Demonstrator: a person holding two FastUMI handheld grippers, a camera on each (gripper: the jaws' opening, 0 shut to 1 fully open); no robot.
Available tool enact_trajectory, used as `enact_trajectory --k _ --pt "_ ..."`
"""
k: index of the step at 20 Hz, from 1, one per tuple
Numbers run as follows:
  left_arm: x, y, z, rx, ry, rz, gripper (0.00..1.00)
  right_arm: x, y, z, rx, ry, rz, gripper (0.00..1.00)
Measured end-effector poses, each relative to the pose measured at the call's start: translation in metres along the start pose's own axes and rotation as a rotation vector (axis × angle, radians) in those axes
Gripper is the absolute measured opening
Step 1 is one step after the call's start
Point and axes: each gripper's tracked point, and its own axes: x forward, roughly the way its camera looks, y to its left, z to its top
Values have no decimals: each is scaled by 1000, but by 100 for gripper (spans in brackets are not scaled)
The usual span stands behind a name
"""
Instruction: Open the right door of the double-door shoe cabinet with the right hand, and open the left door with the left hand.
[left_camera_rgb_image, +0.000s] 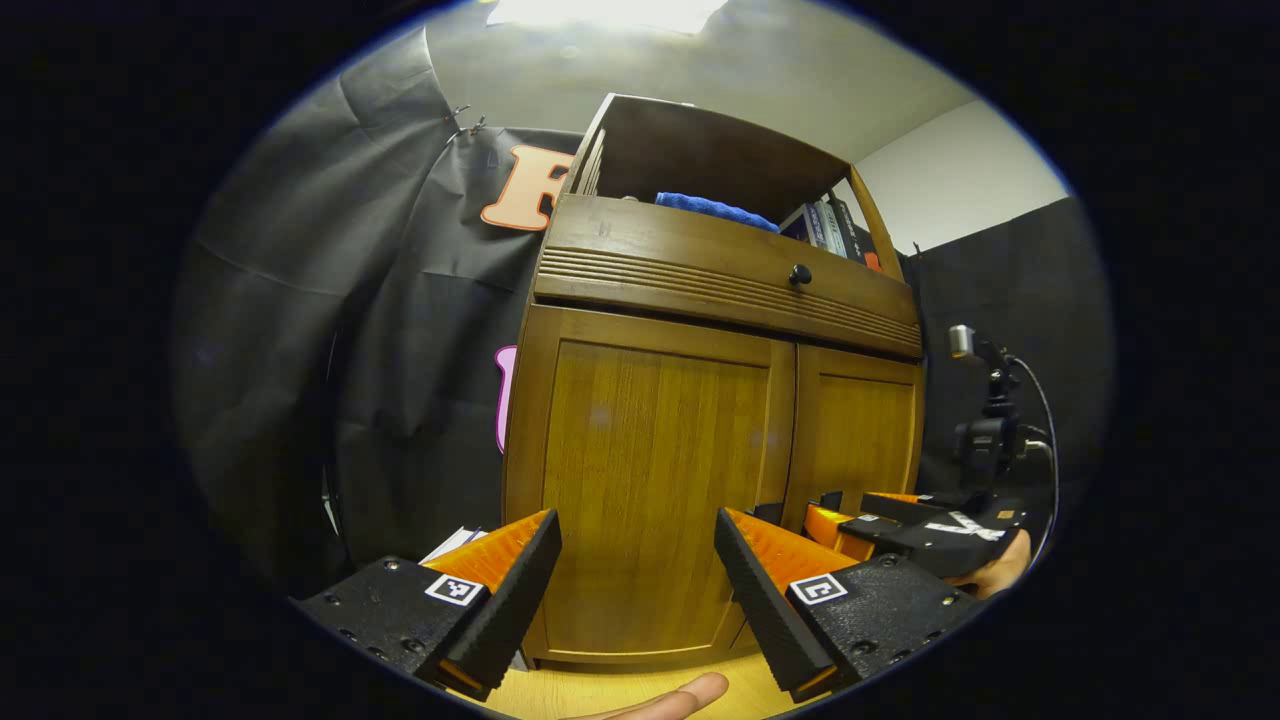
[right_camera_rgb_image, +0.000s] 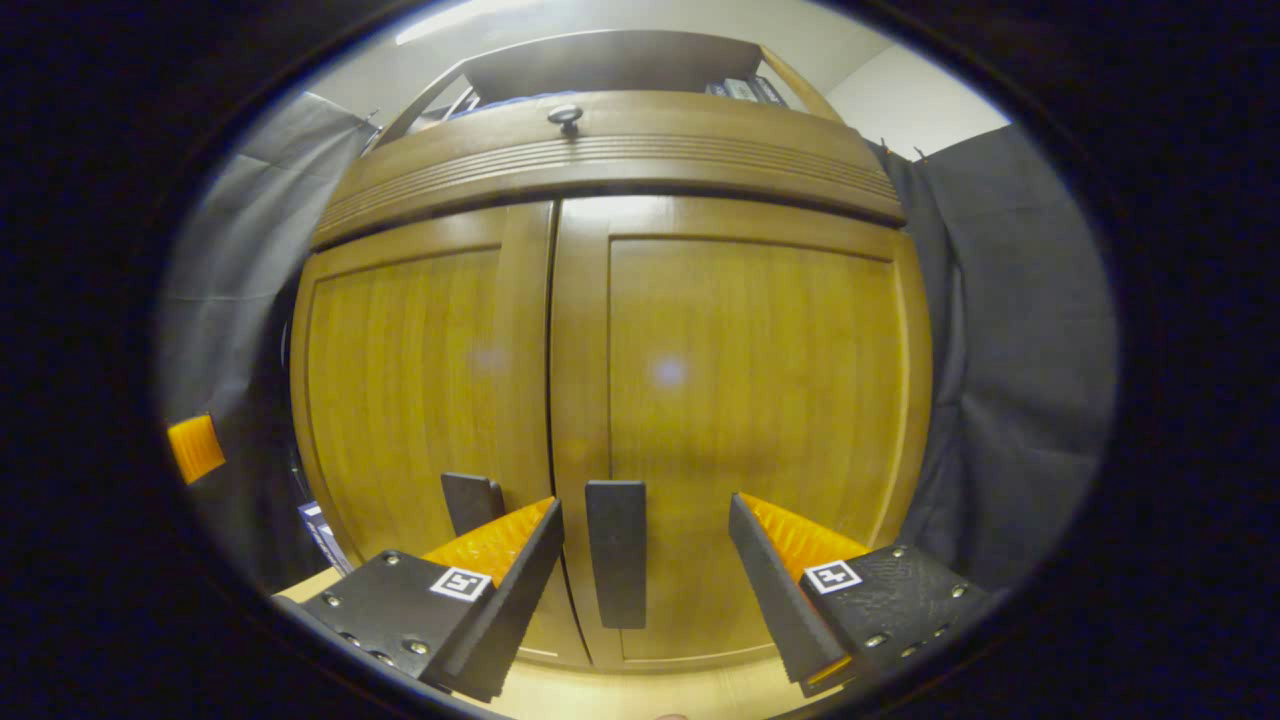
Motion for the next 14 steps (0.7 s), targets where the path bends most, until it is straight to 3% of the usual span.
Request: enact_trajectory --k 1,2,5,6,9,10,14 --pt "1 1 -1 0 3 2 95 8 -2 -9 -10 22 -26 98" --pt "0 0 -1 -1 4 2 95 13 3 -17 1 47 11 98" --pt "1 -2 -1 -1 4 -3 95 12 11 -18 9 35 15 30" --pt "1 -2 -2 2 5 -5 92 9 9 -15 -1 27 27 30" --pt "2 -5 -4 13 8 -8 95 -4 7 -14 44 19 69 30" --pt "3 -6 -5 14 12 -9 92 -10 6 -15 55 19 80 23" --pt "3 -9 -7 27 19 -15 95 -33 -1 -15 47 12 105 22"
